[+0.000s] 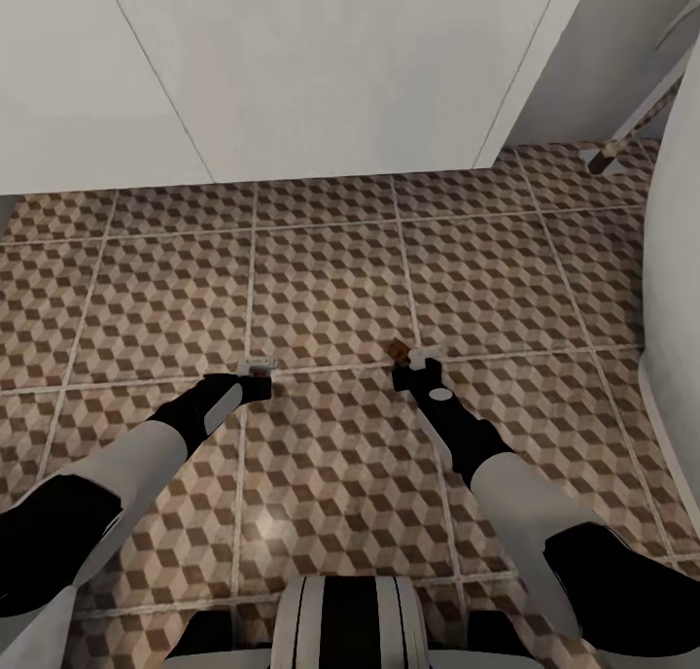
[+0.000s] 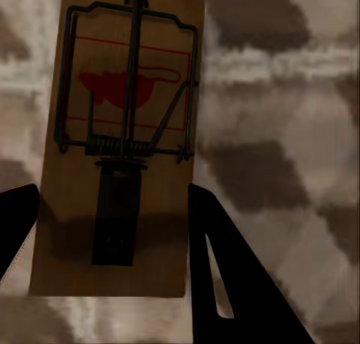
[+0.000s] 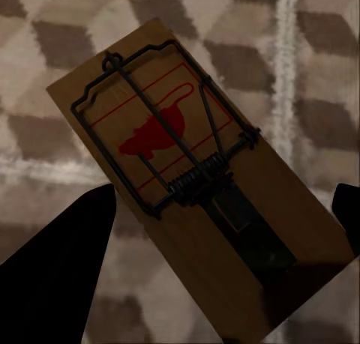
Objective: Take the four mousetraps from the cabinet in the bathroom and place them on the bathroom floor. Make sure all four end up on the same floor surface, and ensure that at least two of them are either under or directly next to the same bathroom sink.
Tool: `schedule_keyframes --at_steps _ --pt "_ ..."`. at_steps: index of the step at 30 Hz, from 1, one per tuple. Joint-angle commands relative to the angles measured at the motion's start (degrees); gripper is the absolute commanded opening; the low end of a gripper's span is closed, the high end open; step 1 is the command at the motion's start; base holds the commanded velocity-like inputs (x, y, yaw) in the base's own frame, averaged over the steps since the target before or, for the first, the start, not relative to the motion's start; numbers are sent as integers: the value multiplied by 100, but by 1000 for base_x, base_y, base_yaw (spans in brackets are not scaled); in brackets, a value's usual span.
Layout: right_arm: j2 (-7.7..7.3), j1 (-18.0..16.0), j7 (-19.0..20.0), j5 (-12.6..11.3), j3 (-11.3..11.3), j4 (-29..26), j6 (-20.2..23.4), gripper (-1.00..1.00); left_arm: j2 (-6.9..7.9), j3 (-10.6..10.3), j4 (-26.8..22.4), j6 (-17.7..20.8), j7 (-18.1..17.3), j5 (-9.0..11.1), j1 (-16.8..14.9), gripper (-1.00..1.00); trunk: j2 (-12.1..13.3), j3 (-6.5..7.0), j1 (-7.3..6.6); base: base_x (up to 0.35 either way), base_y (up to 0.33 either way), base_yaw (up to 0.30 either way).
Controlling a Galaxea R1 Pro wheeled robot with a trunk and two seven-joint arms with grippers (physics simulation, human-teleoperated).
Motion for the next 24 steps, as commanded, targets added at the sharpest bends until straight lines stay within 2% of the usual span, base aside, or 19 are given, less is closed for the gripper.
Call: schedule_keyframes --at_steps 1,13,21,23,24 --pt "-6 -2 -51 -32 46 -10 36 -100 6 -44 -17 25 47 60 -1 -100 -1 -4 1 100 -49 75" --pt "-6 -2 -69 -32 46 -10 37 -100 6 -44 -11 25 48 60 -1 -100 -1 -60 1 15 -7 142" --pt "-6 -2 -77 -50 39 -6 24 -100 5 -44 -9 25 52 60 -1 -100 -1 -66 1 0 0 21" --pt "-6 8 -105 -70 31 3 -64 -100 2 -44 -9 22 53 60 -1 -100 -1 -66 1 0 0 1" --pt "-6 12 -267 -92 20 61 -337 -100 -1 -44 -12 20 53 60 -1 -100 -1 -66 1 0 0 0"
